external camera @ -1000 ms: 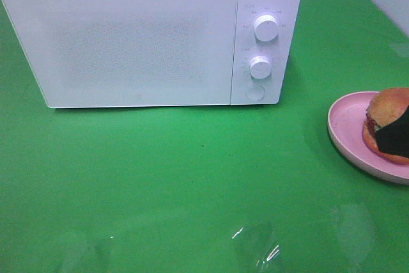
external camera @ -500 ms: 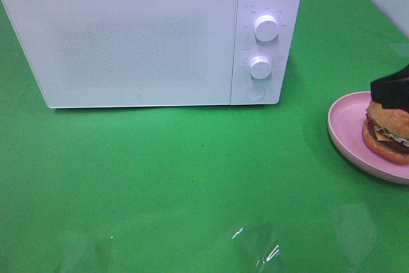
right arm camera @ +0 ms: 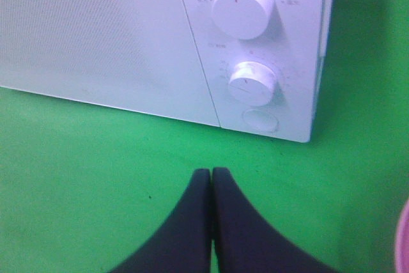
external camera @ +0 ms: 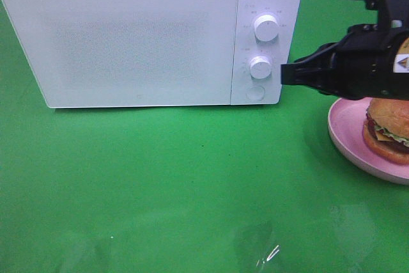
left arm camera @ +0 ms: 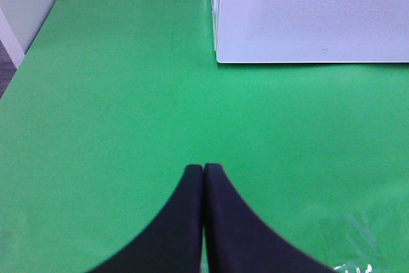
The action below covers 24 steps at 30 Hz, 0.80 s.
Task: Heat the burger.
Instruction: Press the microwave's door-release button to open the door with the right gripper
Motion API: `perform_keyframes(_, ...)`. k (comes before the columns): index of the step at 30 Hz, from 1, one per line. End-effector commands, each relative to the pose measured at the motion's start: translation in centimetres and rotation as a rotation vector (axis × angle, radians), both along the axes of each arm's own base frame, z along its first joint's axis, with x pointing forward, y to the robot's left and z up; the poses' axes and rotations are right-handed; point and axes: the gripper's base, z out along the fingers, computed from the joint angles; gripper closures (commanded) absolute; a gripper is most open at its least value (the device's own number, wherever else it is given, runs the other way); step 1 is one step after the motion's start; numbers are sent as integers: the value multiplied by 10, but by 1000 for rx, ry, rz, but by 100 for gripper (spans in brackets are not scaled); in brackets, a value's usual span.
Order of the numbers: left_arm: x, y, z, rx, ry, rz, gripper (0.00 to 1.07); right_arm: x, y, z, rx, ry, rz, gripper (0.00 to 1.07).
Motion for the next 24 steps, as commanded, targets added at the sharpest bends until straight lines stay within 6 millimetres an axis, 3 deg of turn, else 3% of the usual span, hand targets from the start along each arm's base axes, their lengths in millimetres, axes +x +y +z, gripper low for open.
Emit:
perform_keyframes(1, -3, 0, 0, 0, -33, -5, 106, 22, 14, -24, 149, -15, -12, 107)
perform_keyframes(6, -3, 0, 0, 0, -33, -5, 106, 33, 22, -46, 266, 12, -36, 107)
perform_keyframes(8, -3, 0, 0, 0, -33, -5, 106, 44, 25, -71, 449, 56, -132, 107)
perform_keyframes(16, -3, 0, 0, 0, -33, -5, 106, 62, 19, -113, 727, 127, -388, 107)
perform_keyframes(24, -3, 0, 0, 0, -33, -5, 106, 82, 28, -128, 825, 168, -430, 107)
